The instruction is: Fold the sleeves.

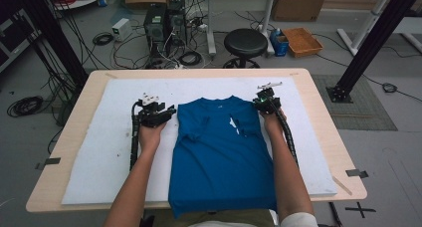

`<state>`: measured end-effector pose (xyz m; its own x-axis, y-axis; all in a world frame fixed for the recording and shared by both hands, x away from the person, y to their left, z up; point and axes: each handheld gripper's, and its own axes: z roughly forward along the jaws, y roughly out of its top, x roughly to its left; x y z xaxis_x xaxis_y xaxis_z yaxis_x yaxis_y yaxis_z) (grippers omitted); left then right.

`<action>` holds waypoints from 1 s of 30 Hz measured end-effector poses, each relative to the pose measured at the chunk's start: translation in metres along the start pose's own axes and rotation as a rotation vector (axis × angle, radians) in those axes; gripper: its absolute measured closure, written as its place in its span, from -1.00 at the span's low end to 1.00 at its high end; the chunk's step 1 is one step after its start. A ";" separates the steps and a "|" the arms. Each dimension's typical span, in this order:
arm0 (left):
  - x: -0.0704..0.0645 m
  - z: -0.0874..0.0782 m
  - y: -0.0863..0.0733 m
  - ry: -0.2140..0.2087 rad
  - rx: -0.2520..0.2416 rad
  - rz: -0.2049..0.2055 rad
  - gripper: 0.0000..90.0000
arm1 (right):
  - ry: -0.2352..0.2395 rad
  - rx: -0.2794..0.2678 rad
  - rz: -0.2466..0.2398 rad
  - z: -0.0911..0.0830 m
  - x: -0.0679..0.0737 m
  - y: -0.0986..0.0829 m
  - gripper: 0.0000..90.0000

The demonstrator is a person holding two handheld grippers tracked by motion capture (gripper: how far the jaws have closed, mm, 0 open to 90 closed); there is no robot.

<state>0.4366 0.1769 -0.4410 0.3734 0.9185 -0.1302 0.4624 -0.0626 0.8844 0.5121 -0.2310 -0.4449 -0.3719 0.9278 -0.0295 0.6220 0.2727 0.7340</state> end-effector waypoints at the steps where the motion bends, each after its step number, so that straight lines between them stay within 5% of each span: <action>1: 0.000 0.000 0.000 0.000 0.000 0.000 0.21 | 0.000 0.000 0.000 0.000 0.000 0.000 0.66; 2: 0.000 0.000 0.000 -0.005 0.002 0.003 0.20 | 0.044 -0.038 0.047 -0.007 -0.005 0.001 0.51; 3: 0.000 0.000 0.000 -0.008 0.000 0.003 0.20 | 0.044 -0.038 0.047 -0.007 -0.005 0.001 0.51; 4: -0.001 -0.001 0.000 -0.013 0.000 0.002 0.19 | 0.071 -0.096 0.061 -0.018 -0.007 0.003 0.40; 8: -0.003 -0.008 0.000 -0.052 -0.024 0.015 0.16 | 0.143 -0.161 0.022 -0.045 -0.005 0.001 0.41; 10: -0.003 -0.009 0.000 -0.069 -0.022 0.023 0.16 | 0.175 -0.157 0.004 -0.048 -0.002 0.000 0.47; 12: -0.006 -0.013 -0.003 -0.088 -0.020 0.049 0.16 | 0.247 -0.120 -0.110 -0.058 0.017 -0.012 0.62; 16: -0.003 -0.017 -0.008 -0.095 -0.017 0.051 0.16 | 0.306 -0.037 -0.192 -0.058 0.034 -0.033 0.77; 19: -0.001 -0.020 -0.009 -0.100 -0.023 0.036 0.16 | 0.290 0.036 -0.238 -0.051 0.041 -0.043 0.76; 23: 0.005 -0.029 -0.009 -0.133 -0.061 0.013 0.03 | 0.292 0.009 -0.199 -0.054 0.038 -0.044 0.37; 25: 0.008 -0.033 -0.008 -0.149 -0.087 0.013 -0.08 | 0.297 -0.054 -0.168 -0.065 0.030 -0.041 0.03; 26: 0.010 -0.035 -0.008 -0.154 -0.100 0.006 -0.22 | 0.275 -0.130 -0.148 -0.077 0.021 -0.042 -0.22; 30: 0.013 -0.039 -0.007 -0.181 -0.137 -0.004 -0.42 | 0.221 -0.218 -0.124 -0.096 0.006 -0.048 -0.46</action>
<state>0.4068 0.2048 -0.4310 0.5156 0.8329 -0.2010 0.3552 0.0057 0.9348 0.4145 -0.2631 -0.4151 -0.5910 0.8066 0.0027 0.4092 0.2970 0.8627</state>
